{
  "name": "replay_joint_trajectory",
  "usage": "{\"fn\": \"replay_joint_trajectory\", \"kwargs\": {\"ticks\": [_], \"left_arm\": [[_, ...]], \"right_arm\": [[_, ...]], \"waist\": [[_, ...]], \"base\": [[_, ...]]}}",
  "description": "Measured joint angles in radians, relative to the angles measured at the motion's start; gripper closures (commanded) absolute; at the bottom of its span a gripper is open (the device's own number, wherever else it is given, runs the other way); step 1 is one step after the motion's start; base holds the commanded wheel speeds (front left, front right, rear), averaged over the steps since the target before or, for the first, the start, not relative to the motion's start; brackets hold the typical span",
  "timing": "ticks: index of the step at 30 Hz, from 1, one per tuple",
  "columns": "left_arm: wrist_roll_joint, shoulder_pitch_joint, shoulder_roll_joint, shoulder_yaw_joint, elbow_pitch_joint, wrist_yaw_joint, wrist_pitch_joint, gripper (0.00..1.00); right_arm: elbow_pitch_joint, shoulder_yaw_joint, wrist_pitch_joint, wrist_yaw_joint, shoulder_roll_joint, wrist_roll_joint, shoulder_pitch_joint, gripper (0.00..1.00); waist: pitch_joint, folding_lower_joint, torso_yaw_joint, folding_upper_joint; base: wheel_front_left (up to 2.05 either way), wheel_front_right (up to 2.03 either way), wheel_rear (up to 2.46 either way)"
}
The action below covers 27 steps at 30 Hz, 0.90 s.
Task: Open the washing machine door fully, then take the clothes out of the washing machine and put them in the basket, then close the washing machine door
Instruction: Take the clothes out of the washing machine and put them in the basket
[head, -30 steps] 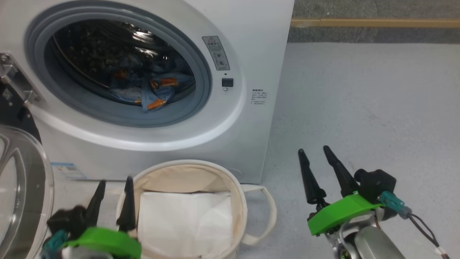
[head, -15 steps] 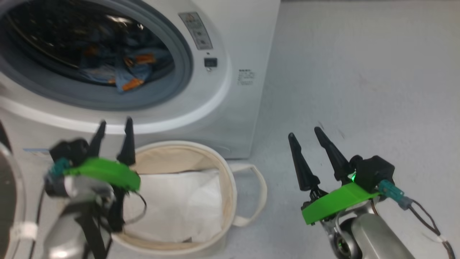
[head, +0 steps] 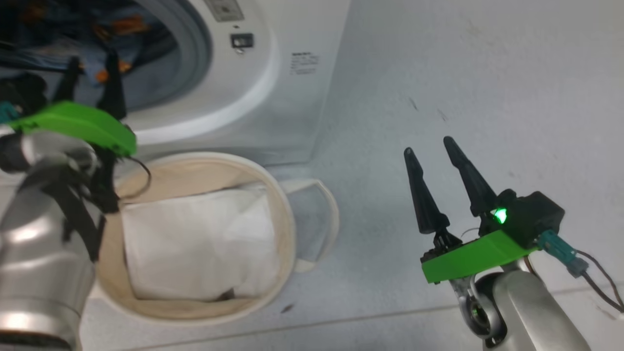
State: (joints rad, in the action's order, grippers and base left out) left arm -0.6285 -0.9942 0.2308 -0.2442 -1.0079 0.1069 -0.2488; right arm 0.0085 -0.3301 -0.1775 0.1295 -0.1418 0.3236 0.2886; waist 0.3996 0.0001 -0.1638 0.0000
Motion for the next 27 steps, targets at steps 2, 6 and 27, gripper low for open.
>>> {"fn": "replay_joint_trajectory", "kwargs": {"ticks": [2, 6, 27], "left_arm": [[-0.003, -0.043, 0.007, 0.0, -0.04, 0.008, 0.0, 0.0], [-0.008, -0.142, 0.028, -0.017, -0.114, 0.017, 0.018, 0.0], [0.019, -0.379, 0.103, -0.098, -0.288, -0.047, 0.189, 0.0]], "right_arm": [[-0.016, 0.004, 0.0, 0.0, -0.001, -0.006, 0.0, 0.0], [-0.057, 0.017, 0.0, 0.0, -0.002, -0.02, 0.001, 0.0], [-0.168, 0.11, 0.01, 0.0, 0.013, -0.059, -0.077, 0.0]], "waist": [[0.025, 0.0001, -0.015, 0.0], [0.08, 0.0001, -0.052, 0.0], [0.224, 0.0, -0.117, 0.0]], "base": [[0.0, 0.0, 0.0], [0.0, 0.0, 0.0], [0.0, 0.0, 0.0]]}}
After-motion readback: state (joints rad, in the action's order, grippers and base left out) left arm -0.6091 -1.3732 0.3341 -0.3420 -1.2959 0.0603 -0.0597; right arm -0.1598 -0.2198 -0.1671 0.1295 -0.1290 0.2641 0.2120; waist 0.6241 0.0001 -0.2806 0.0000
